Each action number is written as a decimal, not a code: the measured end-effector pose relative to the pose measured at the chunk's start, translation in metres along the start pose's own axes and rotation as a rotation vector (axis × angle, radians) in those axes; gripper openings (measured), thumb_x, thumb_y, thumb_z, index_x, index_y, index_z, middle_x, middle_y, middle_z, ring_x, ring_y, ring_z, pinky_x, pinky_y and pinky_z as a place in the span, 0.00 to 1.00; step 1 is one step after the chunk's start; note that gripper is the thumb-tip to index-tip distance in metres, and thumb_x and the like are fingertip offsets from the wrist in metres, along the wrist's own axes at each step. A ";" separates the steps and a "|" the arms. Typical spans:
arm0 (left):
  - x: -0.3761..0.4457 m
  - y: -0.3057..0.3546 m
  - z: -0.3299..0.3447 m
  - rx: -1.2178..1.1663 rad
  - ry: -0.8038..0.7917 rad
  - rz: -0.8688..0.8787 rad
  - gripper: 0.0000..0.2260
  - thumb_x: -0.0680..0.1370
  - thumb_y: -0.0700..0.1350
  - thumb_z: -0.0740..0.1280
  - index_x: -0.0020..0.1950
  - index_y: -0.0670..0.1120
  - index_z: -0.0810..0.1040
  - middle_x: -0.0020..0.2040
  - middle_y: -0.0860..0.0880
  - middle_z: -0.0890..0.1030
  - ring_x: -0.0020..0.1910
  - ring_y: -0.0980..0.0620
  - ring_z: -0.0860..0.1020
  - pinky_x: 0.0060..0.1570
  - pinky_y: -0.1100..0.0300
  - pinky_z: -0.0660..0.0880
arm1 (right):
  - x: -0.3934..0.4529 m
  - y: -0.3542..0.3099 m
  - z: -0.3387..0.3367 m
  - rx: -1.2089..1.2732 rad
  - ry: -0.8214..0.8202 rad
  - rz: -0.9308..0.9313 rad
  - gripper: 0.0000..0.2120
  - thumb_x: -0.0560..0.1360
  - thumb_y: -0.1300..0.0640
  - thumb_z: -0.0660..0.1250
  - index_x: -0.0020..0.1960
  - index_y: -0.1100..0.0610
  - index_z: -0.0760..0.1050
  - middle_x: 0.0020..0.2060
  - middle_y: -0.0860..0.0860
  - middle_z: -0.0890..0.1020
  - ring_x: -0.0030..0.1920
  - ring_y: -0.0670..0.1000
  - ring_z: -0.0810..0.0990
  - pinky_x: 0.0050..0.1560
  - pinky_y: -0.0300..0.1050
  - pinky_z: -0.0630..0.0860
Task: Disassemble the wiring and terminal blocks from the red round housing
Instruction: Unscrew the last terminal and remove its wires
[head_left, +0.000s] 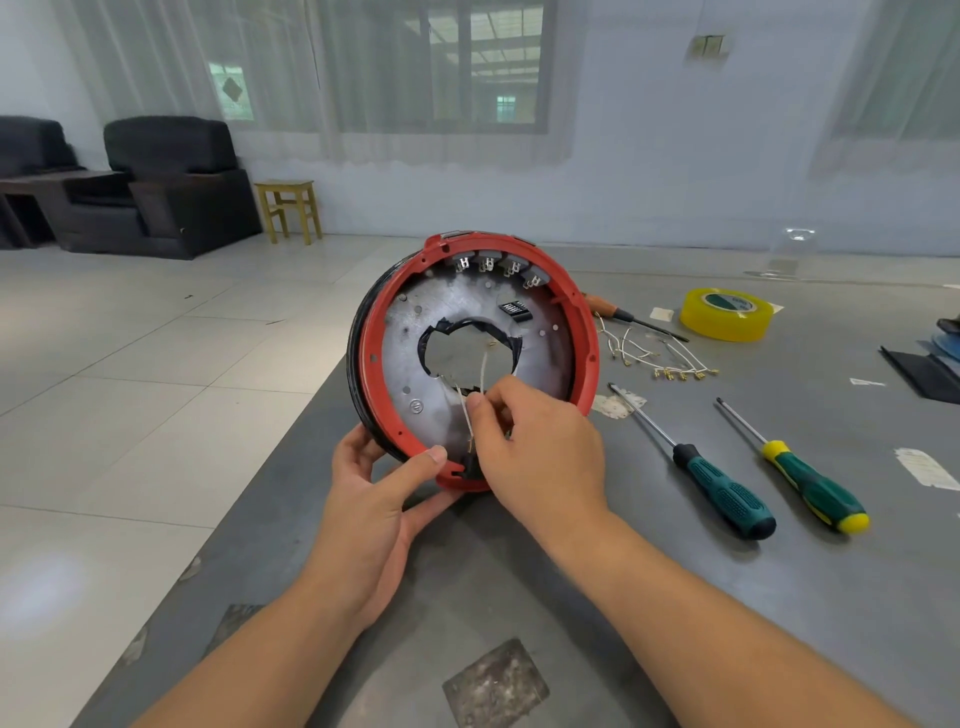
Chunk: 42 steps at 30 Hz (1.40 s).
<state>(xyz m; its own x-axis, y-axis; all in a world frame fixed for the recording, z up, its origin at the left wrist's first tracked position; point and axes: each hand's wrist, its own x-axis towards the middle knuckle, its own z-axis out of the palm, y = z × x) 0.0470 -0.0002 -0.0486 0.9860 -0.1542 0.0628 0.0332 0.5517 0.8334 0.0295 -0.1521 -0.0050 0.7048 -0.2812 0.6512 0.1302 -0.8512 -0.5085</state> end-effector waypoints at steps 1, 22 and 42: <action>0.000 0.000 0.000 0.000 0.000 0.002 0.34 0.70 0.37 0.80 0.72 0.50 0.71 0.64 0.50 0.82 0.59 0.38 0.85 0.54 0.38 0.83 | 0.002 0.000 -0.001 0.038 -0.018 0.048 0.16 0.78 0.43 0.62 0.38 0.53 0.74 0.28 0.48 0.78 0.33 0.54 0.77 0.35 0.49 0.75; -0.004 0.000 0.006 0.003 -0.006 0.032 0.37 0.67 0.35 0.80 0.73 0.48 0.71 0.63 0.53 0.83 0.61 0.40 0.84 0.50 0.43 0.84 | -0.003 0.008 -0.002 -0.282 0.170 -0.395 0.11 0.77 0.48 0.67 0.39 0.51 0.77 0.34 0.48 0.76 0.28 0.51 0.75 0.23 0.43 0.66; -0.003 -0.001 0.003 0.017 -0.004 0.028 0.35 0.69 0.35 0.79 0.73 0.50 0.71 0.64 0.53 0.82 0.60 0.39 0.85 0.52 0.41 0.84 | -0.009 0.004 0.002 -0.191 0.082 -0.253 0.09 0.79 0.45 0.62 0.50 0.50 0.69 0.36 0.45 0.78 0.33 0.51 0.78 0.26 0.44 0.68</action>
<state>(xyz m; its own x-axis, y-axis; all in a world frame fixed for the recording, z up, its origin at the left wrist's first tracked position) 0.0439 -0.0031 -0.0479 0.9859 -0.1423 0.0884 0.0029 0.5418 0.8405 0.0248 -0.1517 -0.0141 0.6077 -0.0781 0.7903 0.1554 -0.9642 -0.2148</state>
